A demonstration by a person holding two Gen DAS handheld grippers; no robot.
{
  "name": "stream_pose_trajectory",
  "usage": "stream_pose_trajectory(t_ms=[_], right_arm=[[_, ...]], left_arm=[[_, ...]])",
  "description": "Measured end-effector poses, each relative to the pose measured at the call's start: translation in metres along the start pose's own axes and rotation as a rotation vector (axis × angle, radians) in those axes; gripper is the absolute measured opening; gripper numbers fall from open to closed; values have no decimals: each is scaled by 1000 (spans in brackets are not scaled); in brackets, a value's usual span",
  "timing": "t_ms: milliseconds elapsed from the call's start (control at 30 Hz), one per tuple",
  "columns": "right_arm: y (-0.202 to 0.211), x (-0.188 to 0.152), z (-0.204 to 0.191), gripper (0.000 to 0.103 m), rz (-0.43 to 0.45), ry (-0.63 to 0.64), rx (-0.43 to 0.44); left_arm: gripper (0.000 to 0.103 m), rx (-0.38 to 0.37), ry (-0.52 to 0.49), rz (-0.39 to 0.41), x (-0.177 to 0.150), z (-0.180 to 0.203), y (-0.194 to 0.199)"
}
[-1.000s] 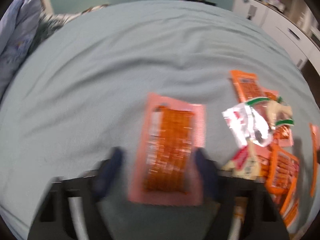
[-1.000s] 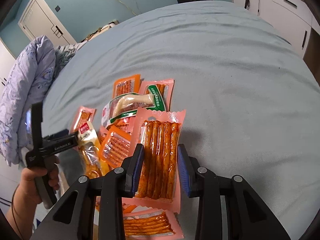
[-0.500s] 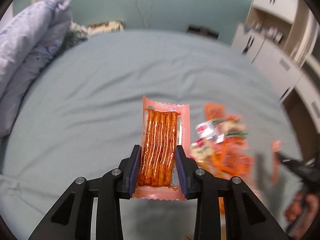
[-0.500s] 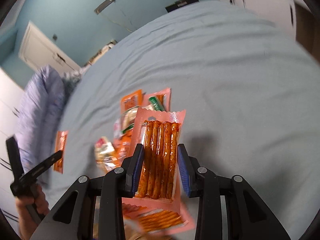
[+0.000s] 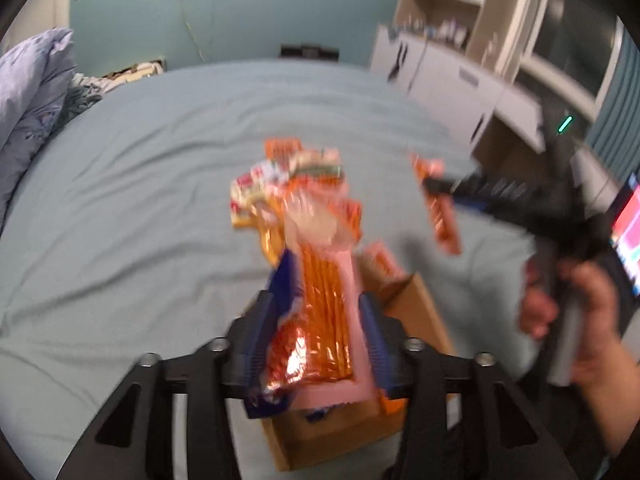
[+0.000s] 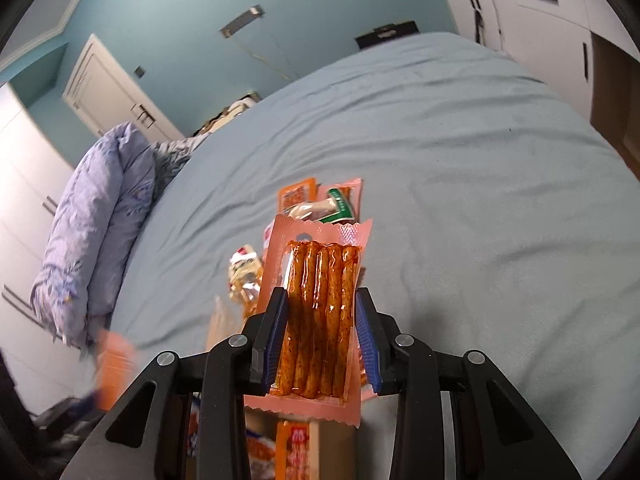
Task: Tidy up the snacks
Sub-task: 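Carry the pink pack with the right gripper toward the box while the left gripper grasps another pink pack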
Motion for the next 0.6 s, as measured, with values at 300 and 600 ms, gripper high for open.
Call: stream_pose_trajectory(t_ms=[300,600], right_arm=[[33,-31,-12,32,-28,10,78],[8,-42,-39,45,-175,129,177]], left_arm=[[85,90,121,28,5,-32,5],[85,108,222,-31,-1,-59,-5]])
Point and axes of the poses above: each gripper's, at about its wrist camera, not at the fingertips, and y roughly against the way its jaws point, z to its right, x to its top, the point moved 4 cm from there along -y, roughly the way its jaws point, and after that the axes turned 8 degrees about x, right-handed, at the moved point
